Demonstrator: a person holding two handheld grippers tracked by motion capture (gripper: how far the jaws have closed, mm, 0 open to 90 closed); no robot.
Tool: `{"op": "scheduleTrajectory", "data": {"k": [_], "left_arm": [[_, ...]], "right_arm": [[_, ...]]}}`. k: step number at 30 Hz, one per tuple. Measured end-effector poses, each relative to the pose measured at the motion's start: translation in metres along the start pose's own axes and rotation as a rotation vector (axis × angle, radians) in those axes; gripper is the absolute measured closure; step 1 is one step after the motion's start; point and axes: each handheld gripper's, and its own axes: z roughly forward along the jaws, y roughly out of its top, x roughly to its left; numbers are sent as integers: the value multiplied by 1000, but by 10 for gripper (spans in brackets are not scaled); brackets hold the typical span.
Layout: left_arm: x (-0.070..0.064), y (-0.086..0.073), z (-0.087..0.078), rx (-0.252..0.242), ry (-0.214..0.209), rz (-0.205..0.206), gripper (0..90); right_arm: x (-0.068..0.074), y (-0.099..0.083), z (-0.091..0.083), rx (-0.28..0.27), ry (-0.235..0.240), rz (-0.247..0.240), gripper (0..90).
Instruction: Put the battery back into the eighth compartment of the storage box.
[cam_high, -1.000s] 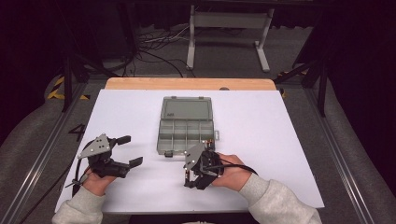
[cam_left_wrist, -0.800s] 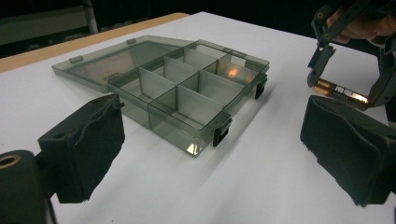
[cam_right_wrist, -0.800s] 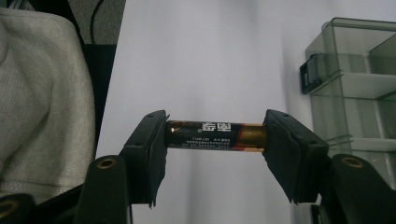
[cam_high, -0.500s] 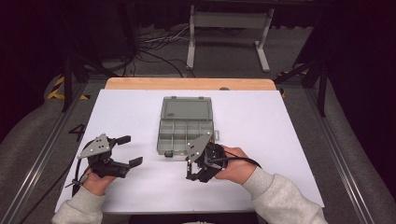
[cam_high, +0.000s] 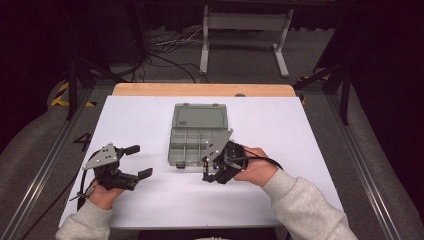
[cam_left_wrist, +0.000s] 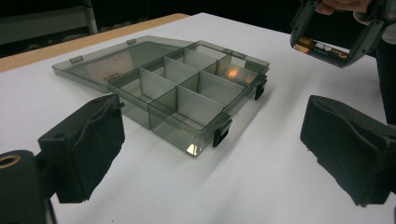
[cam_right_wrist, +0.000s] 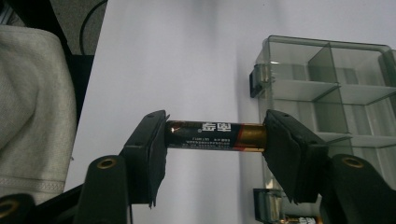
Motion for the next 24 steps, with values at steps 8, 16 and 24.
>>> {"op": "scheduleTrajectory", "data": {"k": [8, 16, 24], "left_arm": [[0, 0, 0, 0, -1, -4, 68], [1, 0, 0, 1, -2, -5, 68], [1, 0, 0, 0, 1, -4, 67]], "right_arm": [[-18, -6, -4, 6, -12, 13, 416], [-35, -13, -12, -13, -36, 26, 416], [-49, -16, -18, -16, -51, 25, 415]]}}
